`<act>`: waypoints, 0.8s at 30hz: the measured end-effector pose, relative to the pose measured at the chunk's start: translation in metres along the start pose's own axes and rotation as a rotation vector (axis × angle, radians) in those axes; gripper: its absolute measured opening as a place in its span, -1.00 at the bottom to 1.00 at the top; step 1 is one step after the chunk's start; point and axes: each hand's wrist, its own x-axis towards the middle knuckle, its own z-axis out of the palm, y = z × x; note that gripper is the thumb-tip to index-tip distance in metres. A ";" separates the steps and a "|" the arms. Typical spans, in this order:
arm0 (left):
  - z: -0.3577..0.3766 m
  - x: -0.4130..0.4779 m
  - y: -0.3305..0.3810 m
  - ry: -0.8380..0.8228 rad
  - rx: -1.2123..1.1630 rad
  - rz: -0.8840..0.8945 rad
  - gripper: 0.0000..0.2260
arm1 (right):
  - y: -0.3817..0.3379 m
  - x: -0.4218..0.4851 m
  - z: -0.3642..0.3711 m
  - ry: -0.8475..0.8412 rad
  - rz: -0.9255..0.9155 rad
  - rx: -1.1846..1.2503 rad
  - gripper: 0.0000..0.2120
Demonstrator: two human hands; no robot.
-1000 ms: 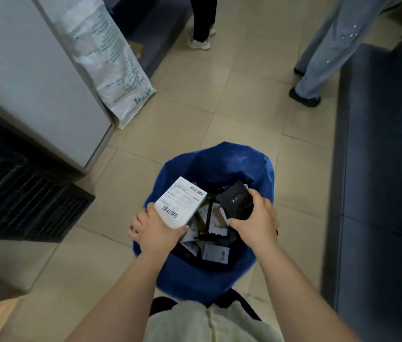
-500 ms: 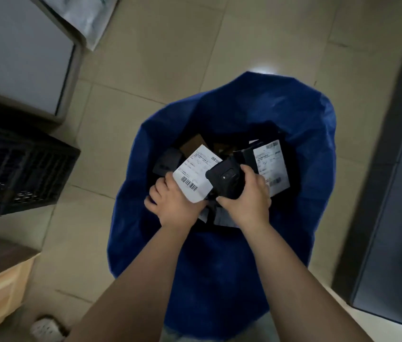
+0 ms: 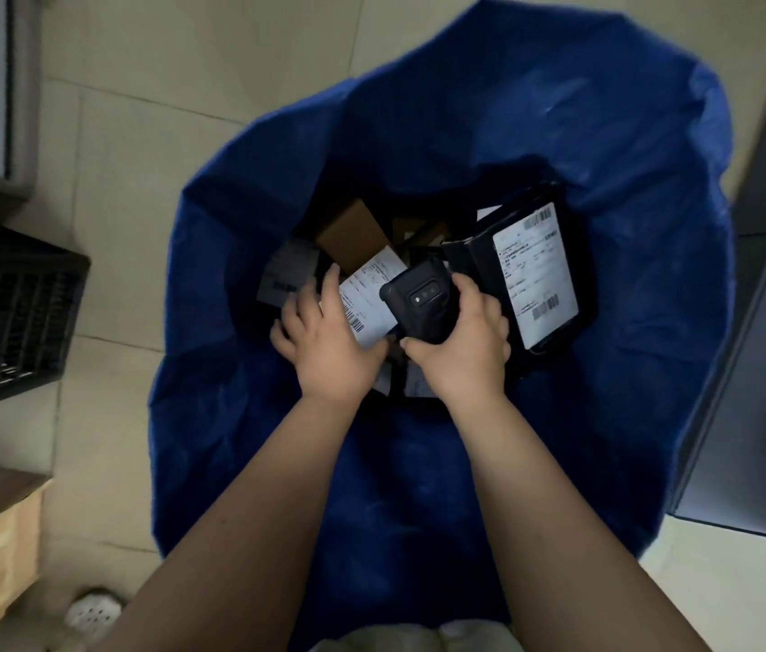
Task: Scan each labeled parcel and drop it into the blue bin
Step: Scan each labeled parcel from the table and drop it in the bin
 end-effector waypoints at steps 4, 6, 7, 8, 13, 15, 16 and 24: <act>-0.055 -0.008 0.012 0.020 0.077 0.123 -0.24 | -0.024 -0.031 -0.031 0.019 -0.035 -0.025 -0.12; -0.090 -0.017 0.020 0.052 0.115 0.212 -0.32 | -0.040 -0.053 -0.051 0.040 -0.058 -0.045 -0.12; -0.108 -0.022 0.025 0.068 0.130 0.242 -0.34 | -0.048 -0.064 -0.063 0.051 -0.068 -0.051 -0.12; -0.126 -0.028 0.030 0.079 0.140 0.263 -0.35 | -0.056 -0.076 -0.074 0.061 -0.080 -0.056 -0.13; -0.203 -0.060 0.043 0.141 0.190 0.339 -0.36 | -0.093 -0.131 -0.126 0.120 -0.183 -0.119 -0.15; -0.229 -0.076 0.045 0.163 0.192 0.347 -0.36 | -0.104 -0.153 -0.146 0.142 -0.252 -0.219 -0.15; -0.241 -0.084 0.045 0.166 0.193 0.337 -0.36 | -0.109 -0.163 -0.155 0.154 -0.298 -0.283 -0.15; -0.298 -0.166 0.034 0.378 0.122 0.163 -0.41 | -0.142 -0.229 -0.205 0.094 -0.659 -0.392 -0.17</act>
